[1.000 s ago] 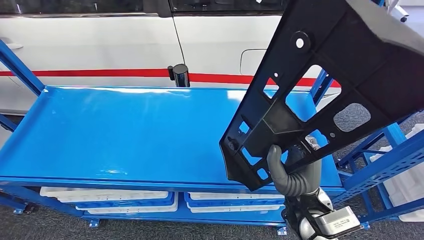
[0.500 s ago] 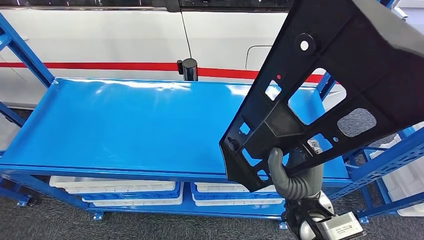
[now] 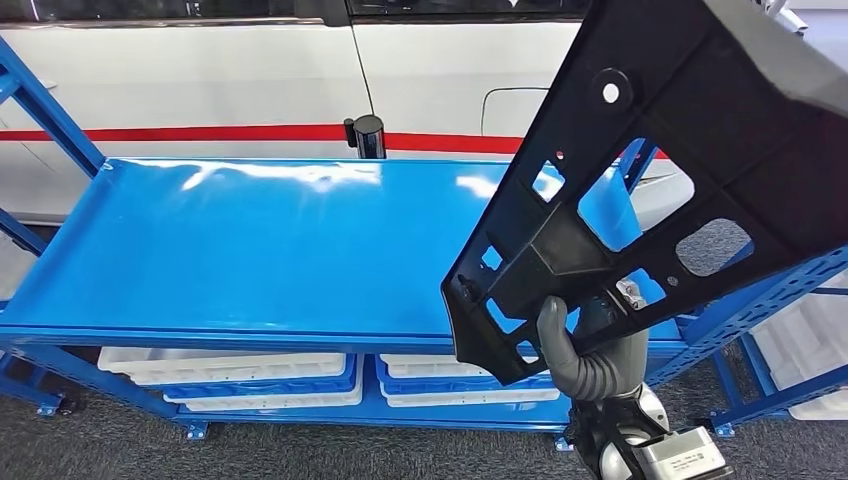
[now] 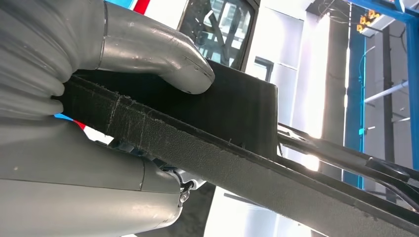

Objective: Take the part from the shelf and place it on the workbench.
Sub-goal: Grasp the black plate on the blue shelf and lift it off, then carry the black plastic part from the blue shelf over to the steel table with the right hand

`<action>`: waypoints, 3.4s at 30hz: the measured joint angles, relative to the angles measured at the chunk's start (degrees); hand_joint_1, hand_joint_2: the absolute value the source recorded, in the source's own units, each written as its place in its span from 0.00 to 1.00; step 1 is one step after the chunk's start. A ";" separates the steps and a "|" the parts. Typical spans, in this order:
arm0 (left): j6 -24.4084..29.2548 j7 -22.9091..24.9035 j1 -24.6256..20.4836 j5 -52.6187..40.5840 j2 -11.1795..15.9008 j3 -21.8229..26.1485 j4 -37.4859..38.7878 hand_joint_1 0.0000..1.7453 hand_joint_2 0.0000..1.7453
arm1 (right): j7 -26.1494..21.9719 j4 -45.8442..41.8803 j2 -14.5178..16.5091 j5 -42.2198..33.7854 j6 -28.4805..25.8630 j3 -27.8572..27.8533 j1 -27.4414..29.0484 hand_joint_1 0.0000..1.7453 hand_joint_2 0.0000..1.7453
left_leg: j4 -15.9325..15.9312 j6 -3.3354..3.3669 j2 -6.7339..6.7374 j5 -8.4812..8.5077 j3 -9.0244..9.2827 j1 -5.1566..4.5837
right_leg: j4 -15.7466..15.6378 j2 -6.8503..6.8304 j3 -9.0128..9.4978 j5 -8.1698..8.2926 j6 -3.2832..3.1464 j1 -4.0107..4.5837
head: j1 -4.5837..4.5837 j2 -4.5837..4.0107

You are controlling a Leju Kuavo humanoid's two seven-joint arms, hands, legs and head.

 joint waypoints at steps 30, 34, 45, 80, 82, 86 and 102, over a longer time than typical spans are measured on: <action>0.50 0.40 -0.16 -1.66 -0.64 0.02 0.01 0.00 1.00 | -0.39 -0.13 1.78 2.40 -3.06 -1.15 2.95 1.00 1.00 | 2.04 -0.26 0.02 -0.35 -1.33 0.19 | 0.18 -0.31 0.63 -0.73 -0.13 0.00 | 0.08 0.00; 0.35 0.33 -0.25 -1.82 -0.73 0.02 0.04 0.00 1.00 | -1.01 -0.41 1.79 2.72 -3.25 -1.63 3.43 1.00 1.00 | -1.20 1.16 -0.23 0.63 -0.66 -0.34 | 0.57 -0.22 -0.55 -0.20 1.63 0.27 | 0.05 0.00; 0.27 0.05 -0.33 -2.03 -0.77 0.02 0.01 0.00 1.00 | -2.40 -1.26 1.95 2.15 -3.57 -2.54 4.69 1.00 1.00 | -1.57 3.13 0.21 4.33 -4.68 -0.85 | 5.15 -0.25 -0.02 -5.30 2.46 0.32 | 0.56 0.00; 0.26 0.18 -0.36 -2.57 -0.62 0.07 -0.04 0.00 1.00 | -3.33 -2.11 2.85 3.55 -3.71 -2.76 6.21 1.00 1.00 | -2.25 1.47 0.35 6.04 -4.93 -0.93 | -0.37 -0.20 2.89 -3.52 0.70 0.87 | 0.33 0.00; 0.27 0.19 -0.29 -2.66 -0.61 0.09 -0.03 0.00 1.00 | -3.36 -2.13 2.85 3.64 -3.70 -2.78 6.22 1.00 1.00 | -0.96 0.85 0.29 4.69 -5.68 -0.71 | -0.56 -0.27 2.58 -2.60 -0.25 0.51 | 0.24 0.00; 0.25 0.26 -0.24 -2.76 -0.59 0.11 -0.03 0.00 1.00 | -3.40 -2.14 2.89 3.90 -3.73 -2.79 6.39 1.00 1.00 | 12.15 0.14 0.22 -4.09 -9.74 -0.59 | -0.50 -0.45 1.26 -1.18 -1.10 0.47 | 0.02 0.00; 0.23 0.94 -0.43 -3.30 -0.52 0.25 -0.03 0.00 1.00 | -3.56 -2.27 2.64 5.61 -4.77 -3.48 7.28 1.00 1.00 | -1.83 4.00 0.33 2.76 -3.07 -0.81 | 15.79 -0.25 -7.67 -8.08 0.65 0.70 | 0.49 0.00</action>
